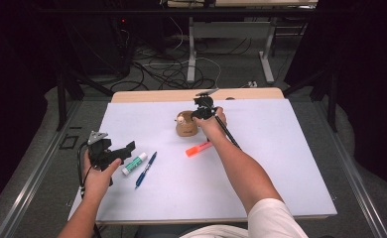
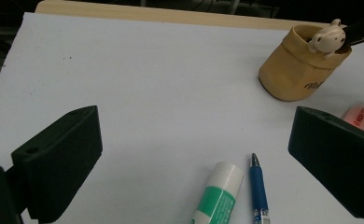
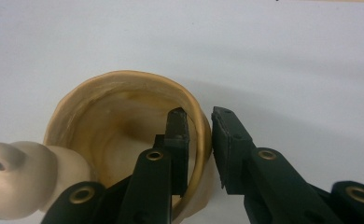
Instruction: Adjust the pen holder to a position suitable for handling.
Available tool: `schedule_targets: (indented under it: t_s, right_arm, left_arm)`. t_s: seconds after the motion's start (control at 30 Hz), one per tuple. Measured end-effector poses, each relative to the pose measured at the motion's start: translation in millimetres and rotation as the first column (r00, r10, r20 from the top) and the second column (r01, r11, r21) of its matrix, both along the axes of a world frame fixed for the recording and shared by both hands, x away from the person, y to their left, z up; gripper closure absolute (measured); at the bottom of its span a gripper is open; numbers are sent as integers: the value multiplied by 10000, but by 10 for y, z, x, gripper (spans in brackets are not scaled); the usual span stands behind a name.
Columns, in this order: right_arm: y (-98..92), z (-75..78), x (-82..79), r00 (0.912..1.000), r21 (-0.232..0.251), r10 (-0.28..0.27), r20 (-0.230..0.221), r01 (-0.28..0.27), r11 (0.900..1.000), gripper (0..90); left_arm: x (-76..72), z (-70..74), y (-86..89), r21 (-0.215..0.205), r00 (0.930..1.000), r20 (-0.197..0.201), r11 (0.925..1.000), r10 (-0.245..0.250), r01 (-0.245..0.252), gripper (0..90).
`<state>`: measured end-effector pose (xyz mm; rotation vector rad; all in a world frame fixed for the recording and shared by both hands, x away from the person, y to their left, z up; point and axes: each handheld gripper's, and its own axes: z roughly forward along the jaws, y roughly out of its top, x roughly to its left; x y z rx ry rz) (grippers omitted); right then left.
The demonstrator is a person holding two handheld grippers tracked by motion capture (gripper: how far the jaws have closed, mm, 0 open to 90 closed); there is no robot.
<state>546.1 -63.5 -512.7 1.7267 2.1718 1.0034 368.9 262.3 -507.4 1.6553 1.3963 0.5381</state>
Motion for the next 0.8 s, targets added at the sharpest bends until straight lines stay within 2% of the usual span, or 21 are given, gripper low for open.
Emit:
schedule_targets:
  t_s: [0.2, 0.3, 0.43, 0.53, 0.63, 0.8]
  right_arm:
    - [21, 30, -17, 9999, -653, -123, 20, 124, 9978, 796]
    - [3, 28, -11, 10000, -506, -74, 7, 74, 9987, 798]
    - [6, 44, -17, 9998, -729, -141, -127, 131, 9973, 798]
    - [-16, 54, -16, 9997, -589, -214, -96, 208, 9981, 799]
    - [-57, 87, -17, 9994, -527, -334, -90, 329, 9981, 799]
    - [-124, 171, -44, 9986, -694, -494, -201, 479, 9964, 799]
  left_arm:
    - [2, -1, 1, -3, 10000, 6, 10000, -1, 1, 28]
    - [2, -2, 2, 3, 10000, 0, 10000, -9, 9, 28]
    - [6, -4, 7, -4, 10000, 9, 10000, 8, -8, 28]
    - [5, -3, 9, -5, 10000, 4, 10000, 29, -29, 28]
    - [5, -3, 6, -1, 10000, 15, 10000, 12, -12, 28]
    - [5, -2, 1, 21, 10000, -17, 10000, -11, 11, 28]
